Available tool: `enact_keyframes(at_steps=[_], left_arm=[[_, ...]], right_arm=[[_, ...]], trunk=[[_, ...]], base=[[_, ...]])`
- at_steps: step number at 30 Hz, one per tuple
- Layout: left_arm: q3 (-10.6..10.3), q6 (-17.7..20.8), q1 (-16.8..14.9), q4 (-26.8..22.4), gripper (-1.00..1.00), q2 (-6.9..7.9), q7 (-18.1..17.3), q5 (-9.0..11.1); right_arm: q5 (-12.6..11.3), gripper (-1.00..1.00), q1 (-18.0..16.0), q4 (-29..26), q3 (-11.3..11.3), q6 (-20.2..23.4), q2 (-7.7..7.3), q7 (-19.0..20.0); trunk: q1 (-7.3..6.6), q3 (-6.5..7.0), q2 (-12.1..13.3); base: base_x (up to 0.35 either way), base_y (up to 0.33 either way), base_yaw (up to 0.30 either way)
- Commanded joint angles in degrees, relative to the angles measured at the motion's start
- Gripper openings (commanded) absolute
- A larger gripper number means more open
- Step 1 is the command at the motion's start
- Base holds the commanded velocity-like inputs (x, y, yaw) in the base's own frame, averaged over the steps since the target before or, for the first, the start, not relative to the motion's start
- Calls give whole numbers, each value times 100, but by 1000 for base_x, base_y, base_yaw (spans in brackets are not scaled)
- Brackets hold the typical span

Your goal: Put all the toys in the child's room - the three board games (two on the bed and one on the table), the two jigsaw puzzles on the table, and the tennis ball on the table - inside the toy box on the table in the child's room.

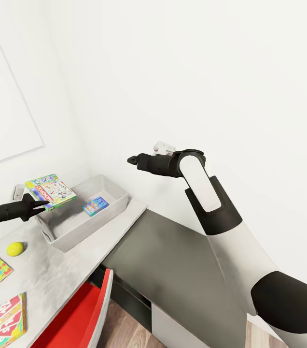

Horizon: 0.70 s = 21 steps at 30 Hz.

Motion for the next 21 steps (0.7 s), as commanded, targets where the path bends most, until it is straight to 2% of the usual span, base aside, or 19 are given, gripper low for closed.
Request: enact_keyframes(at_steps=[1, 21], left_arm=[[32, 29, -8, 5, -100, -2, -39, -45], [10, 30, -7, 11, -100, -17, -10, -78]], right_arm=[[-54, 100, -7, -4, 2, 7, 1, -60], [-41, 100, -7, 5, 2, 7, 1, -60]], trunk=[[4, -12, -12], [4, -12, -12]], base=[[10, 3, 0], [1, 33, 0]])
